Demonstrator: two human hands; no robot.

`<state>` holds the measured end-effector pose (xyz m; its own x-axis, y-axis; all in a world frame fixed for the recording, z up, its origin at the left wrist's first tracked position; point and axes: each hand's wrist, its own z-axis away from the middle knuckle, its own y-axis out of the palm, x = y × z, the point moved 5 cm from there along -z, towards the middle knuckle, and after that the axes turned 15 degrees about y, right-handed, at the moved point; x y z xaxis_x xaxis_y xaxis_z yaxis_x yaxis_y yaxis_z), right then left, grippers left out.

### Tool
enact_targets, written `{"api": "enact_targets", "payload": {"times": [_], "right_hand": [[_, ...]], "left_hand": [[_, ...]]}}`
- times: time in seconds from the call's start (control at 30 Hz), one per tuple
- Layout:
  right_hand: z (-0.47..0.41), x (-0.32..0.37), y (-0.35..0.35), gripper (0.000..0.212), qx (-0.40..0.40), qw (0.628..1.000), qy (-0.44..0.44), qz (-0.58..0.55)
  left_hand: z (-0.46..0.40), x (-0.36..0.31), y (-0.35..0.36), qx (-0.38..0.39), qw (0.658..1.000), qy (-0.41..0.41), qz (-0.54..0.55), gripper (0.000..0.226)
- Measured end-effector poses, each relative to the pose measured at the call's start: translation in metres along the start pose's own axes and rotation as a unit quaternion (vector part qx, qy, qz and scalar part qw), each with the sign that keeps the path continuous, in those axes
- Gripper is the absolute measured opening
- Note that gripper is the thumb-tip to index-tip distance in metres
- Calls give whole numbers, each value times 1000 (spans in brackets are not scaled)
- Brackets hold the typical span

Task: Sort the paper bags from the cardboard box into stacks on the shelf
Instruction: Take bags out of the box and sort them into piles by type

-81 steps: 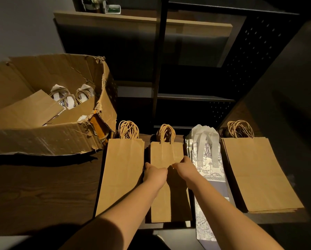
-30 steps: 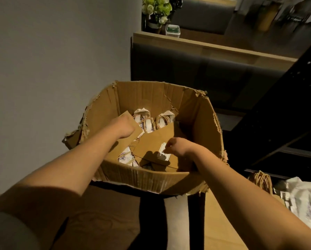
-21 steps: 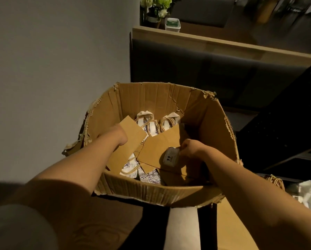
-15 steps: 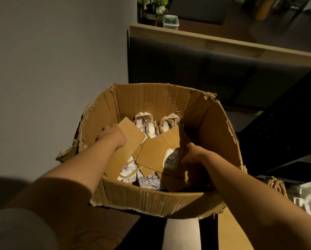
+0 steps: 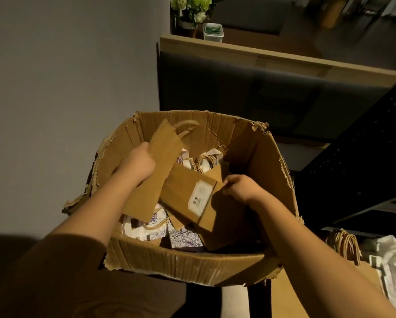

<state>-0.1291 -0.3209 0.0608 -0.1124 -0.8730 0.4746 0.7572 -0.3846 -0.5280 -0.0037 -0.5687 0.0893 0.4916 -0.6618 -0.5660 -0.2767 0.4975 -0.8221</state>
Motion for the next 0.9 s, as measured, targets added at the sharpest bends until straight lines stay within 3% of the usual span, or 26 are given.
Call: {"api": "enact_targets", "payload": {"times": [0.07,0.13,0.2,0.27,0.37,0.43,0.5,0.53,0.6,0.7,0.8,0.9], "right_hand": [[17,2,-12,22,47,981,-19,-188],[38,6,-17,24,120,937,-63,-322],[53,12,-15,20,194,881,-105,-419],[58,17,-9,18,233,847,-118,-463],[48,22,7,19,187,884,-55,-425],[36,20,19,17,128,925,-7,-359],[26,17,30,9,97,957,19,-274],[23,16,35,7,103,969,23,-225],[24,18,44,3,123,986,24,-113],[11,11,51,16,118,991,58,18],[-16,-11,45,31,66,988,140,12],[-31,-22,32,44,10,988,151,-13]], "left_hand": [[6,6,-11,-61,997,-16,33,27],[11,11,-15,-90,992,-31,82,26],[18,5,-11,-93,978,-47,180,21],[26,-7,-1,-98,939,-64,323,21],[37,-27,12,-109,865,-96,481,21],[40,-34,13,-112,857,-88,495,32],[40,-35,14,-88,869,-83,479,65],[41,-36,14,-74,878,-69,467,67],[39,-36,15,-58,906,-36,418,42],[32,-24,14,-67,952,-19,297,35],[28,-14,5,-59,992,-7,107,27],[28,-13,7,-31,999,12,11,19]]}}
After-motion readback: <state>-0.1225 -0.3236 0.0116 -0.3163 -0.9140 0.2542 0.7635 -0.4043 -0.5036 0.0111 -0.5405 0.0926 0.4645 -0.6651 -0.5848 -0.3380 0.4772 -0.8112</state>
